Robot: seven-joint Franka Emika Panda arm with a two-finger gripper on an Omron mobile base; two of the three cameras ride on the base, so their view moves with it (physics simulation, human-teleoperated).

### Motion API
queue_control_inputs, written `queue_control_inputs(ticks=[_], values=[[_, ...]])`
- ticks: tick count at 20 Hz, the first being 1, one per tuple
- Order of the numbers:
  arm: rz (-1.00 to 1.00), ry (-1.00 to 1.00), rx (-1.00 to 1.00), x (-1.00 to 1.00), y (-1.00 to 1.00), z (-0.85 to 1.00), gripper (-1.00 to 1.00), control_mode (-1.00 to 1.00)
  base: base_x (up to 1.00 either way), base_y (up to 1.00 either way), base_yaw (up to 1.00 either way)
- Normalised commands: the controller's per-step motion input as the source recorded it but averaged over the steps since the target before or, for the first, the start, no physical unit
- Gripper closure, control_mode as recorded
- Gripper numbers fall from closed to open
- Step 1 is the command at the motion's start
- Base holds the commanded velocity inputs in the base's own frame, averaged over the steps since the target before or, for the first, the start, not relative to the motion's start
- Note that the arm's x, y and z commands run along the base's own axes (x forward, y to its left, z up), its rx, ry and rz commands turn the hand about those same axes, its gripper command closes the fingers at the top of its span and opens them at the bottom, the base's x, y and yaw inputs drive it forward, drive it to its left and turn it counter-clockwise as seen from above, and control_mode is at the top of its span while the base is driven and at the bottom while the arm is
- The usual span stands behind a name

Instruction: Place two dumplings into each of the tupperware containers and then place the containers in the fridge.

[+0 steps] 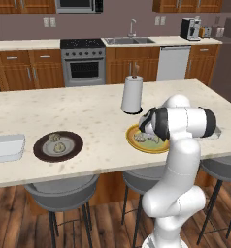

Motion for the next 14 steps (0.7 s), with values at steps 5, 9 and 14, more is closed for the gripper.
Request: queue_control_inputs(ticks=[5, 9, 14], values=[[0.00, 0.00, 0.00, 0.00, 0.00, 0.00, 1.00, -1.00, 0.00, 0.00, 0.00], [0.00, 0.00, 0.00, 0.00, -0.23, 0.13, 1.00, -1.00, 0.00, 0.00, 0.00], [0.00, 0.00, 0.00, -0.12, -0.36, 0.57, 1.00, -1.00, 0.00, 0.00, 0.00]])
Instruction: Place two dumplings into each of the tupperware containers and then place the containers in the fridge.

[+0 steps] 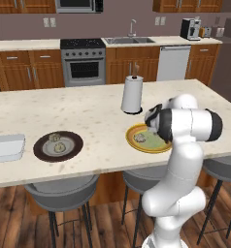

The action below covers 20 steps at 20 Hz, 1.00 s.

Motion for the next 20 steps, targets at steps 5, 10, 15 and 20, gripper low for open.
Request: queue_control_inputs(ticks=[5, 10, 15, 20], values=[[0.00, 0.03, 0.00, -0.10, -0.27, 0.54, 1.00, -1.00, 0.00, 0.00, 0.00], [0.00, 0.00, -0.01, -0.10, -0.30, 0.01, 1.00, -1.00, 0.00, 0.00, 0.00], [0.00, 0.00, 0.00, 0.07, -0.65, 0.00, 1.00, -1.00, 0.00, 0.00, 0.00], [0.00, 0.01, 0.00, 0.17, -0.73, 0.01, 1.00, -1.00, 0.00, 0.00, 0.00]])
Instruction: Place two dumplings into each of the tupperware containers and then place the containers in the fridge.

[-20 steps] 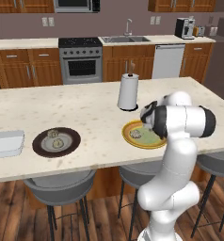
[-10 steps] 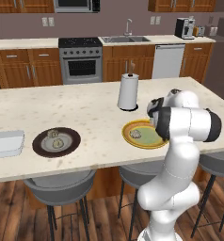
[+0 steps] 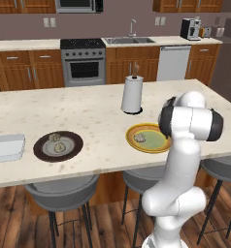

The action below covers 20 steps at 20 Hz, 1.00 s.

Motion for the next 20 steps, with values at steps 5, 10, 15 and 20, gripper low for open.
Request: queue_control_inputs(ticks=[5, 10, 15, 20], values=[[0.00, 0.06, 0.00, 0.10, -0.66, 0.03, 1.00, -1.00, 0.00, 0.00, 0.00], [0.00, 0.01, 0.00, 0.07, -0.35, -0.14, 1.00, -1.00, 0.00, 0.00, 0.00], [0.00, 0.00, 0.00, 0.01, 0.00, -0.47, 1.00, -1.00, 0.00, 0.00, 0.00], [0.00, 0.00, 0.00, 0.07, 0.00, -0.26, 1.00, -1.00, 0.00, 0.00, 0.00]])
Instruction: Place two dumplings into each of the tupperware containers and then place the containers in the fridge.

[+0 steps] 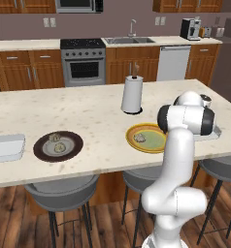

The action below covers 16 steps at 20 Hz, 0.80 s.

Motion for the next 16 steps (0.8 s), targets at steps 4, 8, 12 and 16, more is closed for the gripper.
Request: queue_control_inputs(ticks=[4, 8, 12, 16], values=[[0.00, 0.00, 0.00, 0.31, 0.00, -0.04, 1.00, -1.00, 0.00, 0.00, 0.00], [0.00, 0.00, 0.00, 0.28, 0.00, -0.01, 1.00, -1.00, 0.00, 0.00, 0.00], [0.00, 0.00, 0.00, 0.02, 0.00, -0.03, -1.00, -1.00, 0.00, 0.00, 0.00], [0.00, 0.00, 0.00, 0.00, 0.00, 0.00, -1.00, -1.00, 0.00, 0.00, 0.00]])
